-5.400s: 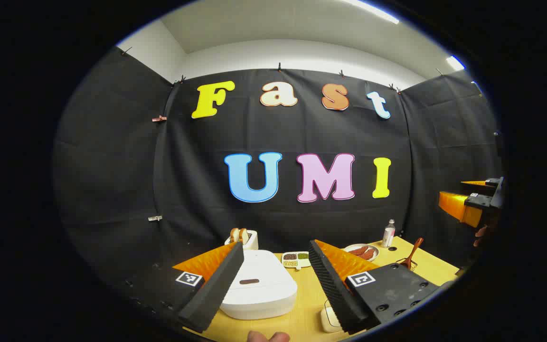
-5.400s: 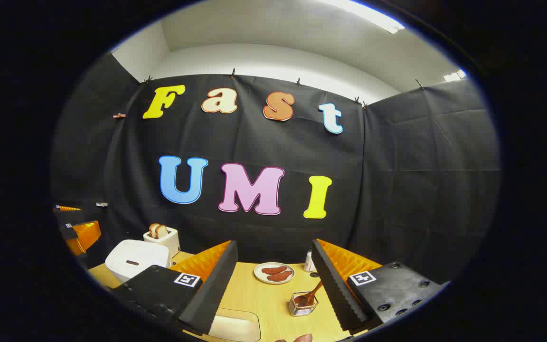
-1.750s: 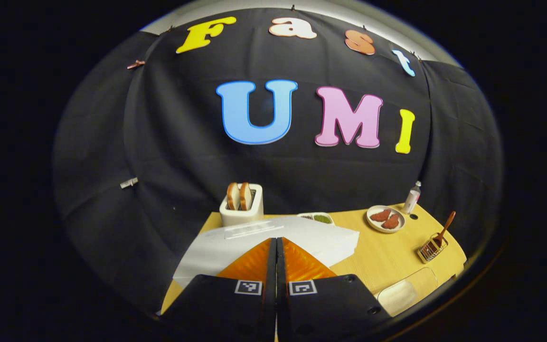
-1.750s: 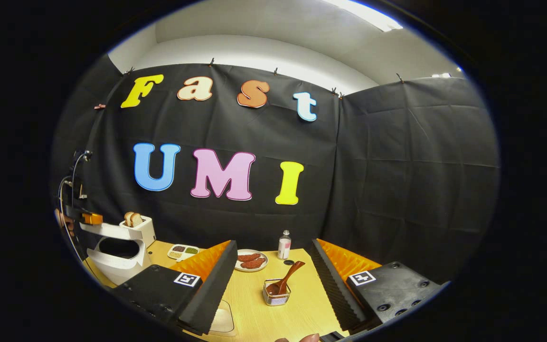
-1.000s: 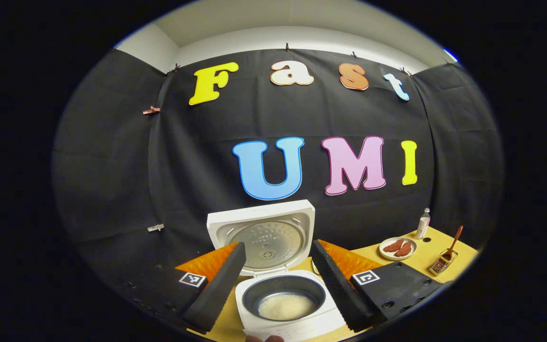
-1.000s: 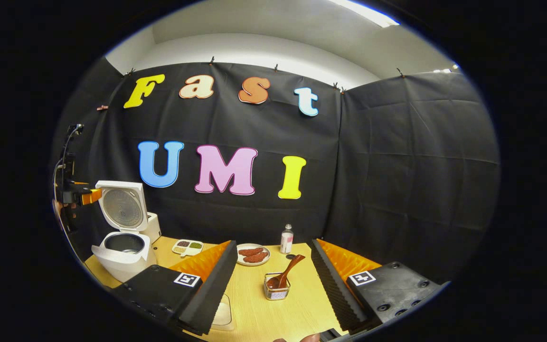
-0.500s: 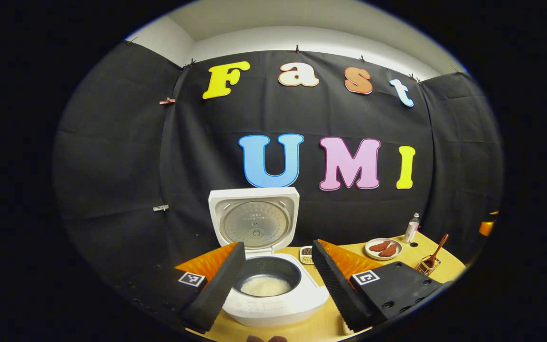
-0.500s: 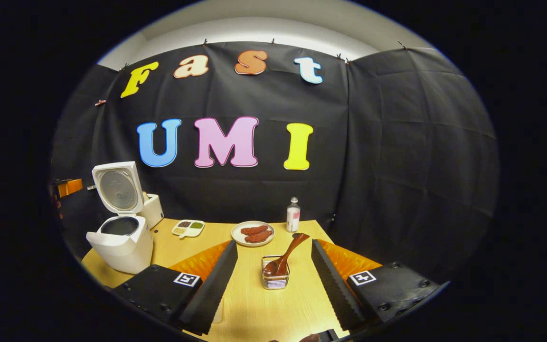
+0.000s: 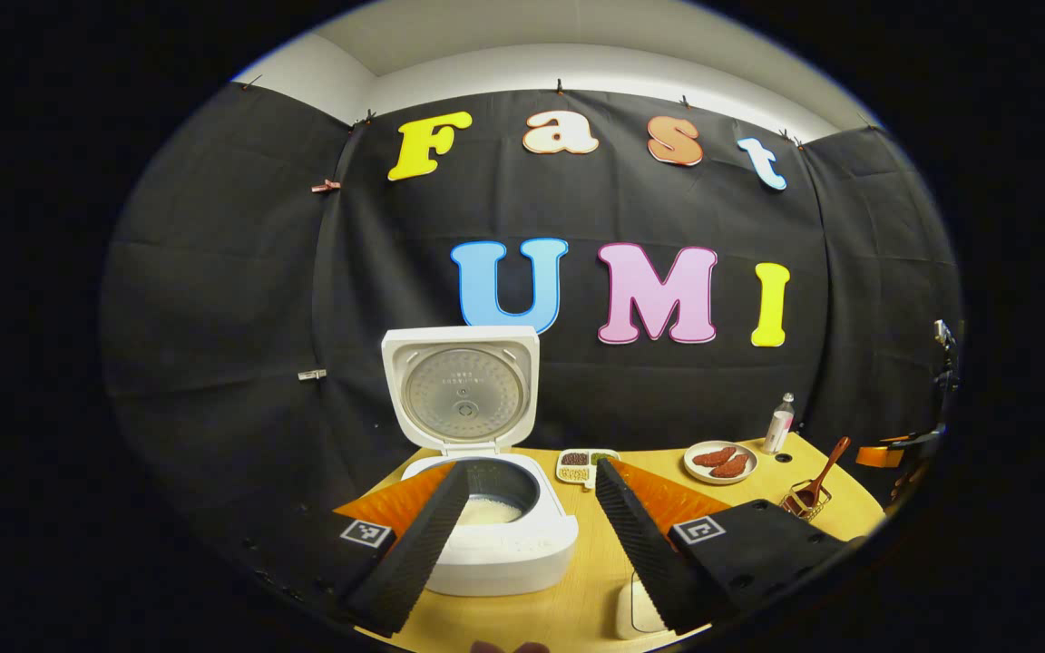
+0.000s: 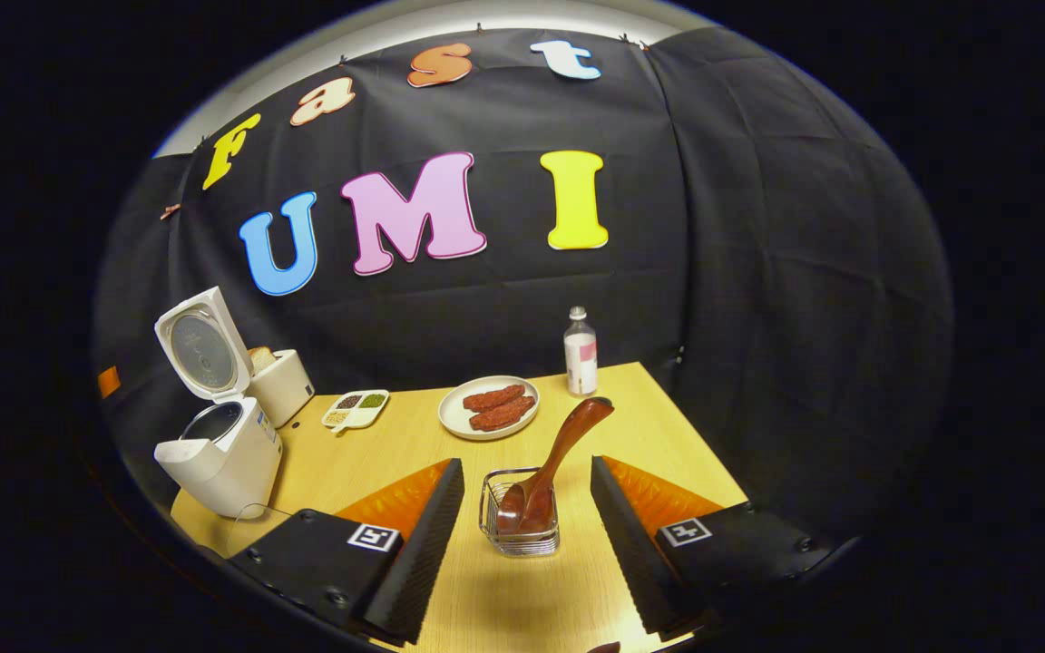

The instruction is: Close the left gripper, press the button to open the rice cooker; take a wooden spoon from the chopstick holder with the right hand, scoop a spoonful of rice and pour it into the rice cooker, then put the wooden spoon back into the chopstick holder.

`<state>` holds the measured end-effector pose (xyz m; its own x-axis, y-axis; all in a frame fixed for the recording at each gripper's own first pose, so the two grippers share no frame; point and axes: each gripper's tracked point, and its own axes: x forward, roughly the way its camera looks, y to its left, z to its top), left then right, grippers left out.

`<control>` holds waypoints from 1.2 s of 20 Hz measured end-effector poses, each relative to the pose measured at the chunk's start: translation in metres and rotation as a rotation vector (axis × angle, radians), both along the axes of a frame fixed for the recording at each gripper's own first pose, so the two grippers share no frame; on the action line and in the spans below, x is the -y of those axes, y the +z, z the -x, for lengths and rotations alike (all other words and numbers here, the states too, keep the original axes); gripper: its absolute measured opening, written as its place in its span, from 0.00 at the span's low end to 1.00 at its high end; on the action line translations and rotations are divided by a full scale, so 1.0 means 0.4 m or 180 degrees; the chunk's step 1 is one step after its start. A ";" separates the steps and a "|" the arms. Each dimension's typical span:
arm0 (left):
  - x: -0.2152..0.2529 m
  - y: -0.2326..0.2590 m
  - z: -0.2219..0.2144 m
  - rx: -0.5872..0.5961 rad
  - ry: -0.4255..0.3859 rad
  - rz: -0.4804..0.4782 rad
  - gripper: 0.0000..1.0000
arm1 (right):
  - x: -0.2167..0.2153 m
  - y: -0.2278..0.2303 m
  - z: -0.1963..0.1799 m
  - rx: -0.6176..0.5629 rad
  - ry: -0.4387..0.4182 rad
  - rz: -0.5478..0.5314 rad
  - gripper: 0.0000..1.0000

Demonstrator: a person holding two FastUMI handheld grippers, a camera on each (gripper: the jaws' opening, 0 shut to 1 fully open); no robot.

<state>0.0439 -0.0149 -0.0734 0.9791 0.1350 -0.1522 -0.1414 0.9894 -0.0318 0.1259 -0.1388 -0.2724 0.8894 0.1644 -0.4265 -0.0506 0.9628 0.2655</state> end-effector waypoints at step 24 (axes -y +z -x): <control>0.060 -0.090 0.002 -0.0306 0.0303 0.0033 0.97 | -0.004 -0.107 -0.174 0.0028 0.0045 -0.0825 0.11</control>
